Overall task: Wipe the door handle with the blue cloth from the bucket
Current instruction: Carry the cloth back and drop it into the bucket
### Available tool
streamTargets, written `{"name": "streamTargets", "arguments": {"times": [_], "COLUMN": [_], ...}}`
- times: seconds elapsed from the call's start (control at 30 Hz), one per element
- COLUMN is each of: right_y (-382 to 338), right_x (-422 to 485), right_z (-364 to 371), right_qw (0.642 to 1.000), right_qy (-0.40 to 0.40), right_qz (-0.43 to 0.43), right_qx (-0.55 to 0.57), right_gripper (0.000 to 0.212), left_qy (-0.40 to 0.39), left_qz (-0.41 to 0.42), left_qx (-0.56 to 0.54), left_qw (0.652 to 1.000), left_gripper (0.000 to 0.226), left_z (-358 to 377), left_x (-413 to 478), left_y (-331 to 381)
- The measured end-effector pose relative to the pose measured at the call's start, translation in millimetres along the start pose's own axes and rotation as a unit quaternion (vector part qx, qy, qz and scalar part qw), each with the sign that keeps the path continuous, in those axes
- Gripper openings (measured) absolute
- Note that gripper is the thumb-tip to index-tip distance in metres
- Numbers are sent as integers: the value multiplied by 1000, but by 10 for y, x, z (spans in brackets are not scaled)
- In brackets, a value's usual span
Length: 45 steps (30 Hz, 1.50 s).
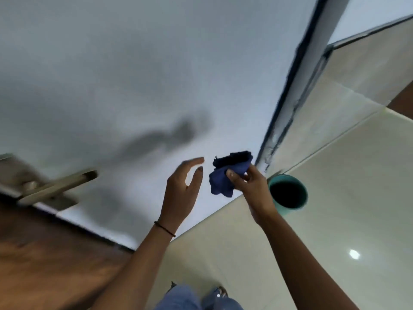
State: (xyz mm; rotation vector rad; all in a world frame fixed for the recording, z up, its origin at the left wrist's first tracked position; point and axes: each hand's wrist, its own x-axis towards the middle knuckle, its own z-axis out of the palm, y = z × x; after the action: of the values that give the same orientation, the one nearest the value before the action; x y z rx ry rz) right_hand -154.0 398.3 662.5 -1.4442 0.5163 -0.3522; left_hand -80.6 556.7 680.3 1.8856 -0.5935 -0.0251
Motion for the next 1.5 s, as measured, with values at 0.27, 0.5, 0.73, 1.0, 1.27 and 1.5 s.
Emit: {"name": "streamTargets", "arguments": {"times": [0.27,0.5,0.73,1.0,1.27,1.5], "right_y": [101,297,1060,2855,5622,7254], "right_x": [142,750,1701,2899,3972,4600], "right_z": [-1298,-2542,-3610,-4404,-4777,-4830], "right_qw": [969,968,952,911,895,846], "right_qy": [217,231,207,222,125,88], "right_qz": [71,96,223,343,410,510], "right_qx": [89,21,-39,-46,-122,-127], "right_gripper": [20,44,37,23,29,42], "left_qy": [-262,-315,-312,-348,-256,-244], "left_qz": [-95,-141,-324,-470,-549,-540], "left_qx": [-120,-145,-159,-99,-38,93], "left_qw": [953,927,879,805,795,800], "left_gripper": [24,19,8,63,23,25], "left_z": [1695,3084,4540,6170,7695,8619], "left_x": [357,1088,1792,1791,1532,1338], "left_y": [293,329,-364,-2156,-4488,-5982]}}
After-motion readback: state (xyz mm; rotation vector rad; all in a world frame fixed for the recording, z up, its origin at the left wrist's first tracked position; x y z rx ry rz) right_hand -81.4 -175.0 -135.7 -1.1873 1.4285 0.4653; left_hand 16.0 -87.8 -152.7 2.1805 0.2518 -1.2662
